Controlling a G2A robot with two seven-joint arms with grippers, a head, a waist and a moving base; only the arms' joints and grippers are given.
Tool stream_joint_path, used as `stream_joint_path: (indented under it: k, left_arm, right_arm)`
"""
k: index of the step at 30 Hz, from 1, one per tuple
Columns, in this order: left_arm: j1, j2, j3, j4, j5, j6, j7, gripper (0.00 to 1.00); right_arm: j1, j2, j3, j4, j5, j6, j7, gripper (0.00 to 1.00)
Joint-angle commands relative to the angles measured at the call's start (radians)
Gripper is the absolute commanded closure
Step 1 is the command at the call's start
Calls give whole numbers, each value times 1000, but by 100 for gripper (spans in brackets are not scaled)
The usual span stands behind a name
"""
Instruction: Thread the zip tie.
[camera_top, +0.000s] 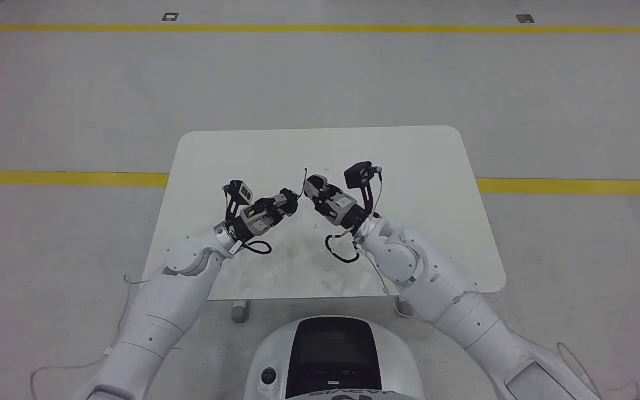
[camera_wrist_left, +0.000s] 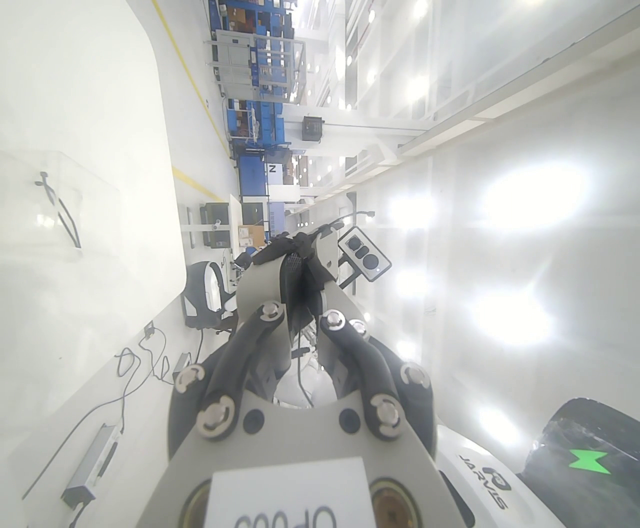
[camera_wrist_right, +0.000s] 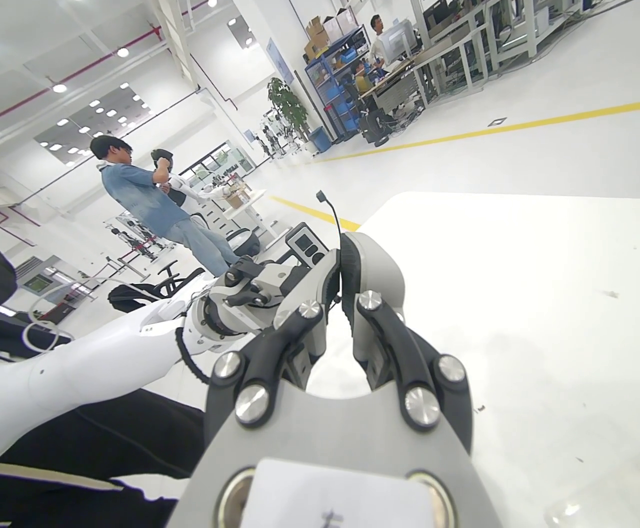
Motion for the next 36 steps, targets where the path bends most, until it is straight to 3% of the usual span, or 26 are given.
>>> stream_joint_path:
  k: [1,2,7,12,21,24,36]
  left_arm:
    - [0,0,0,0,0,0,0,100]
    - [0,0,0,0,0,0,0,100]
    - [0,0,0,0,0,0,0,100]
    - [0,0,0,0,0,0,0,100]
    - [0,0,0,0,0,0,0,100]
    - [10,-1,-5,-6,-67,51,1,100]
    - [26,0,-54,22,-408,320,-151,100]
  right_arm:
    - [-1,0,-1,-5,4,0,12,43]
    - [0,0,-1,-6,-1,0,21,0]
    - [-8,4,5,-18,-26,0,9,0]
    - [-31,9,14,-44,-72,0,-71,0]
    - [-33,9,18,-49,-87,10,-76,0]
    - [-41,16,32,-69,-230,50,-115,0]
    - [-78,40,69,-109,-708,138,-243,0]
